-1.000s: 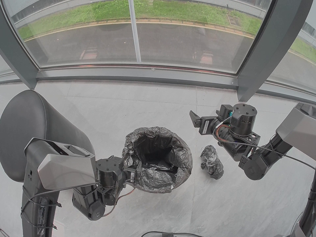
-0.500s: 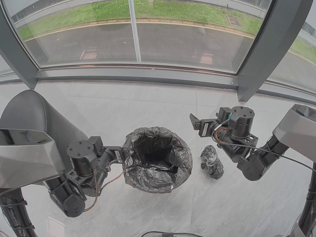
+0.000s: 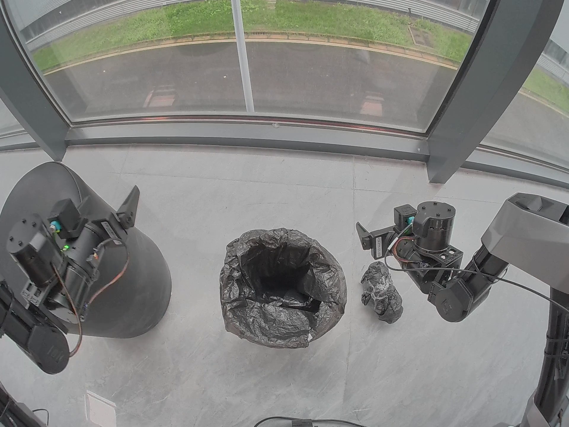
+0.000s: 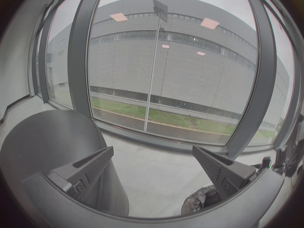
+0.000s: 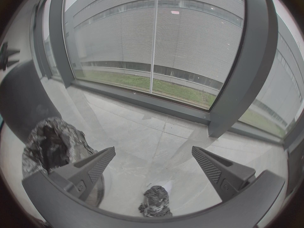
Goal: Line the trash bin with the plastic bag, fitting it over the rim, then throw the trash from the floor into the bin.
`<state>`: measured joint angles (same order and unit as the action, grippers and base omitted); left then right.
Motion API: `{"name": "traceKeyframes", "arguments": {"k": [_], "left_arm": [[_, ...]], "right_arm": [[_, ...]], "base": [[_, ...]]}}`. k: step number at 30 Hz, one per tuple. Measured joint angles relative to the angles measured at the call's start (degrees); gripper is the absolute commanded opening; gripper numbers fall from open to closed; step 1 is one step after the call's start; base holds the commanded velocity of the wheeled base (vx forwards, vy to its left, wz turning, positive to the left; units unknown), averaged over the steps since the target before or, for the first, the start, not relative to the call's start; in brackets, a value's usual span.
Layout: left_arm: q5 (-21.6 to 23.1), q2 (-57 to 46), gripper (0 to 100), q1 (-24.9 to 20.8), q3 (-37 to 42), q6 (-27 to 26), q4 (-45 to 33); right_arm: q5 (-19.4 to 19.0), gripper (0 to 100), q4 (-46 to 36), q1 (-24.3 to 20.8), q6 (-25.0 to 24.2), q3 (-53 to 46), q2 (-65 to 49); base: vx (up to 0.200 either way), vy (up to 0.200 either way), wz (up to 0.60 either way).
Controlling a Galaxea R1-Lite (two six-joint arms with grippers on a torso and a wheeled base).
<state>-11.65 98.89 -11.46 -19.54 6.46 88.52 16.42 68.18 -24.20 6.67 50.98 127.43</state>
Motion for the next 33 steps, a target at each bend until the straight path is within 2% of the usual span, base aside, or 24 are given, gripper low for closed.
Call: {"name": "traceKeyframes", "arguments": {"k": [4,7,14,20,26,33], "left_arm": [[6.02,-3.77,100,5.27,-0.13,4.43,-0.46],[7.94,-5.18,100,7.52,-0.85,8.09,-2.52],[8.98,-6.83,100,10.06,-3.06,11.48,-7.61],[9.28,-7.22,100,11.35,-4.27,12.64,-9.39],[9.41,-6.56,100,11.86,-4.57,12.91,-10.11],[9.36,-4.68,100,11.86,-4.49,12.91,-10.05]], "right_arm": [[-0.02,100,-0.48,0.59,5.25,2.10,2.10],[-0.02,100,-3.36,0.61,7.25,3.54,3.35],[-0.41,100,-18.15,0.85,8.50,8.97,5.67],[-0.57,100,-29.76,2.35,8.68,21.15,9.45],[-0.80,100,-34.49,4.91,8.74,28.50,15.07],[-4.33,100,-36.02,8.13,8.70,27.88,18.13]], "base": [[0.000,0.000,0.00],[0.000,0.000,0.00],[0.000,0.000,0.00],[0.000,0.000,0.00],[0.000,0.000,0.00],[0.000,0.000,0.00]]}}
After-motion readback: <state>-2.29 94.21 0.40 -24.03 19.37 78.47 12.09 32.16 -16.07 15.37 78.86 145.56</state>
